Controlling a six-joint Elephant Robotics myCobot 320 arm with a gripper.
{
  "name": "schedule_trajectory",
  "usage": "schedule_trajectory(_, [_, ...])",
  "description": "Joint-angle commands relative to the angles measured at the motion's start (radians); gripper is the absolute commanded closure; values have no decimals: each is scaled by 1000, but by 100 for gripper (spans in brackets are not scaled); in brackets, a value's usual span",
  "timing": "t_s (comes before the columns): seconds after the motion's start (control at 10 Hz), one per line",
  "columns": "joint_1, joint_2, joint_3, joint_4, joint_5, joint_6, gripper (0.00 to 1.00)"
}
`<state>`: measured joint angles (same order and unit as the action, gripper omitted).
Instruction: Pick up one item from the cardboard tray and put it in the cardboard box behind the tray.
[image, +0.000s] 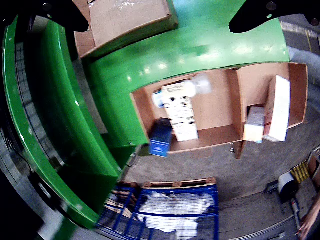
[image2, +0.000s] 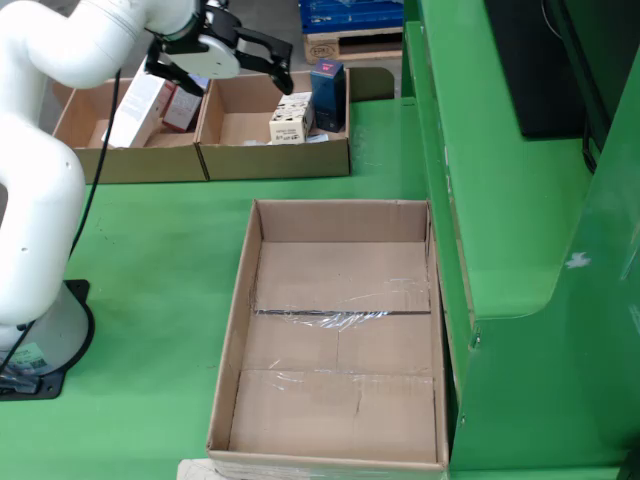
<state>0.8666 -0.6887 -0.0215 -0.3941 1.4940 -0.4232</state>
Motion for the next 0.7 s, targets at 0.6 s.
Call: schedule_trajectory(0.6, [-799, -13, 21, 247, -65, 650, 0])
